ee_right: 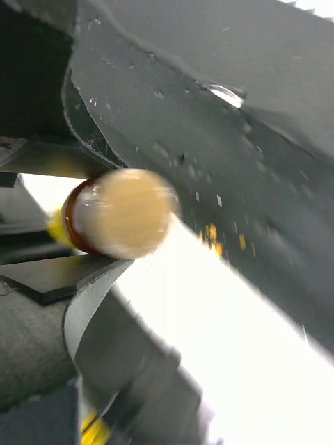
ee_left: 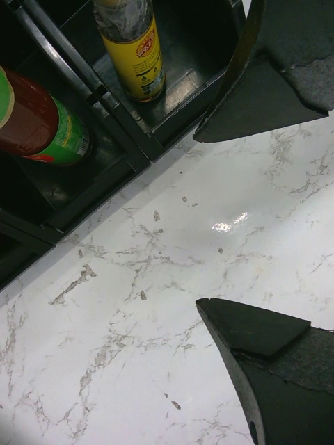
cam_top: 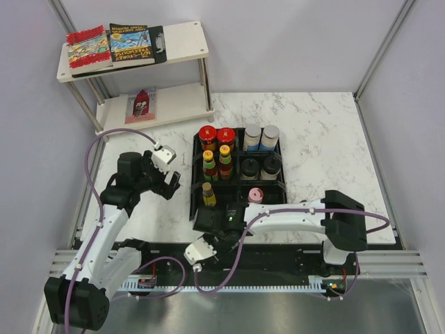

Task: Organize the condiment bottles
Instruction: Pick up the bottle from the center of the board, then place the bottle in the storage box.

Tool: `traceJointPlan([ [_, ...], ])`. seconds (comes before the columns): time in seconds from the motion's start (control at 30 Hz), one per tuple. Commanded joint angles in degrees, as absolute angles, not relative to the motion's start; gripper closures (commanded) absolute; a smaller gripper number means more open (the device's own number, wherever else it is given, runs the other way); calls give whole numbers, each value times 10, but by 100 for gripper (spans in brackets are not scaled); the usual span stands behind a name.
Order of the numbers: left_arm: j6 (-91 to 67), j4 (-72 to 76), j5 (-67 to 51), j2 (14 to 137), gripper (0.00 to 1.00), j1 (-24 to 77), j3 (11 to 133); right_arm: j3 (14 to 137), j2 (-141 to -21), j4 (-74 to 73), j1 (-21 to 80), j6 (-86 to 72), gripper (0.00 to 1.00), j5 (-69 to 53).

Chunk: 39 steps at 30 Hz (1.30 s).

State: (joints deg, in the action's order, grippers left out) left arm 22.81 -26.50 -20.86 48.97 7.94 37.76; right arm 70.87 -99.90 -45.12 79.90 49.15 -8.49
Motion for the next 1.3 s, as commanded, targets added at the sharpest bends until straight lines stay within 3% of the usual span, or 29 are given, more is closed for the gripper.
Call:
traceJointPlan([
  [0.0,233,-250,-213,481,1,76,374,762,-920,-400,782,422,100,-119],
  [0.43,233,-250,-208,489,1,74,374,786,-820,-288,657,292,100,-260],
  [1.27,235,-251,-214,493,1,72,375,775,-818,-259,513,271,100,-326],
])
